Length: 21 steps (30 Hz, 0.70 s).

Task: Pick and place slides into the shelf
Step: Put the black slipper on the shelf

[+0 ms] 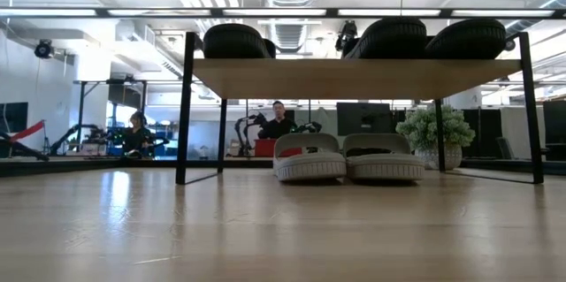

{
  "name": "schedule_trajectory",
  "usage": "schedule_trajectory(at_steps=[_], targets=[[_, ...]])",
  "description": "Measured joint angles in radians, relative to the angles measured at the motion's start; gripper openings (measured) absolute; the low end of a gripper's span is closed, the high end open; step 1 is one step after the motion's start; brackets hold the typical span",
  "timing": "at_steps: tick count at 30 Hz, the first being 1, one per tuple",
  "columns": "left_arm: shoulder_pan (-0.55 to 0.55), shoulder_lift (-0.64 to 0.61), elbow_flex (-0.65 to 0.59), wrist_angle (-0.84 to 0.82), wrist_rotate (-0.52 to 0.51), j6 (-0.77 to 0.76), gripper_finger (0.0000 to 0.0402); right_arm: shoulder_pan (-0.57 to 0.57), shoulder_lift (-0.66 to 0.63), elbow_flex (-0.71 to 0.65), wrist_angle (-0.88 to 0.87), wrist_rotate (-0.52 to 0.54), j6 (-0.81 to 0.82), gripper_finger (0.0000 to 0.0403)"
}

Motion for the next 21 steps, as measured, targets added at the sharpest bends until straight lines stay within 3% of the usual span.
schedule_trajectory(at_steps=[7,13,21], targets=[[-0.071,0.244,0.198,-0.064,0.01,-0.06,0.0082,0.0,0.011,-0.008,-0.004,-0.001,-0.031,0.0068],[-0.079,0.364,0.242,-0.074,0.041,-0.13,0.0156,0.0,0.011,-0.011,-0.004,-0.002,-0.039,0.0068],[-0.081,0.378,0.239,-0.082,0.028,-0.159,0.0249,0.0,0.011,-0.011,-0.012,-0.002,-0.038,0.0068]])
